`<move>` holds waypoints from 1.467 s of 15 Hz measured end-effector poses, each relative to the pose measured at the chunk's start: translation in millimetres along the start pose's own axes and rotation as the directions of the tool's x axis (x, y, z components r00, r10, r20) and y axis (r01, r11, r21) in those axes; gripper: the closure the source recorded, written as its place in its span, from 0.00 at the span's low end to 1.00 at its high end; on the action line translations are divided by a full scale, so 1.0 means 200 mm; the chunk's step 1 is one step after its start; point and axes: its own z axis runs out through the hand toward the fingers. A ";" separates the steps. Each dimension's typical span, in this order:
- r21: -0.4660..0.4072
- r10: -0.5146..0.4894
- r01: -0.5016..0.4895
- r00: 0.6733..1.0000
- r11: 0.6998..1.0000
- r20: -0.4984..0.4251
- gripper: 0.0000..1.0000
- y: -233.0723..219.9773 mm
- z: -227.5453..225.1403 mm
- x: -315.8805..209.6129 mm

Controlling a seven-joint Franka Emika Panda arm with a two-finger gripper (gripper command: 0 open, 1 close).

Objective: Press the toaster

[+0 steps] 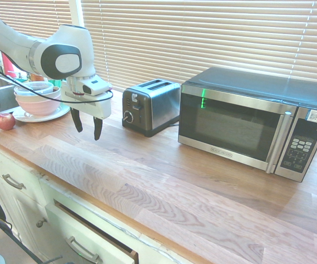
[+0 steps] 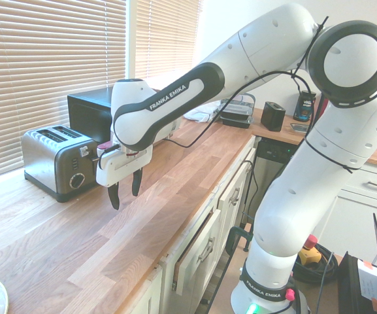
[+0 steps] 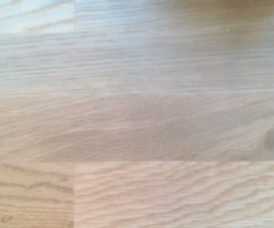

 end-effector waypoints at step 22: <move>0.137 0.116 -0.106 0.991 0.985 -0.070 0.00 -0.47 -0.48 0.81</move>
